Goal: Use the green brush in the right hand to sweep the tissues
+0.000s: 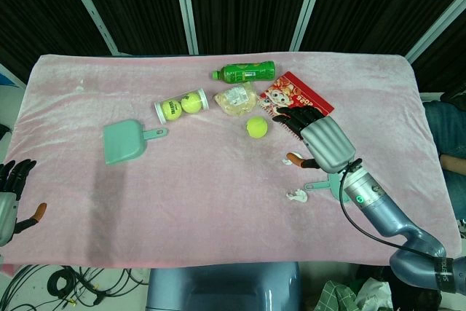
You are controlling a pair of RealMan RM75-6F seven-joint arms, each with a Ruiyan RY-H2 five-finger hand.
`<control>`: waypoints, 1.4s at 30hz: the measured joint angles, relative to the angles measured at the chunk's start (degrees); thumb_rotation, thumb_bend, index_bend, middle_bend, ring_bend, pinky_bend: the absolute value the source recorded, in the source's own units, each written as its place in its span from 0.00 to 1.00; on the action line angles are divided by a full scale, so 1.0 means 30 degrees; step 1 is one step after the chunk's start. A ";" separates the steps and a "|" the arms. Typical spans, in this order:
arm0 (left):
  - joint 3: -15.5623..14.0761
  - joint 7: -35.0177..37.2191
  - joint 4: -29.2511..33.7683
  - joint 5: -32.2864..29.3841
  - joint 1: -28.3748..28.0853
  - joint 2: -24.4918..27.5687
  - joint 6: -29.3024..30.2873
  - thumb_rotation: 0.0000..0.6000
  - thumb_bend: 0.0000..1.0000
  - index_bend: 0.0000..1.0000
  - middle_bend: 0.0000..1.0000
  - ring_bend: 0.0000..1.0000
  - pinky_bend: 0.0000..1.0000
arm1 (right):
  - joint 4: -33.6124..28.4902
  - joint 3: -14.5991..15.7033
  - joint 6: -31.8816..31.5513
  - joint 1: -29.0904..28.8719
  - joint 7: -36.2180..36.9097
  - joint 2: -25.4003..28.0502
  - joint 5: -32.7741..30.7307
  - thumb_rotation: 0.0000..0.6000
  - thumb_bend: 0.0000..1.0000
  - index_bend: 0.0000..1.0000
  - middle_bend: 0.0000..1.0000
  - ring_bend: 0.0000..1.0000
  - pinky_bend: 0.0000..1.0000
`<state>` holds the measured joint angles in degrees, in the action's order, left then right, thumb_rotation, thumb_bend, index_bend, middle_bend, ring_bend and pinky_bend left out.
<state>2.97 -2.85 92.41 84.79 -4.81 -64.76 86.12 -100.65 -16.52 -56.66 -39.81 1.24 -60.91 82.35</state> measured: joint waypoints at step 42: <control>0.0220 0.0139 0.0470 -0.0807 0.0152 -0.0001 -0.0169 1.00 0.30 0.07 0.08 0.00 0.00 | 0.0550 0.2330 0.1390 0.0473 -0.3372 -0.0769 -0.4405 1.00 0.16 0.31 0.31 0.16 0.19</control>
<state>3.63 -2.43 93.82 82.37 -4.35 -64.77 85.61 -99.00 -9.53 -52.49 -38.39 -8.87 -63.22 69.13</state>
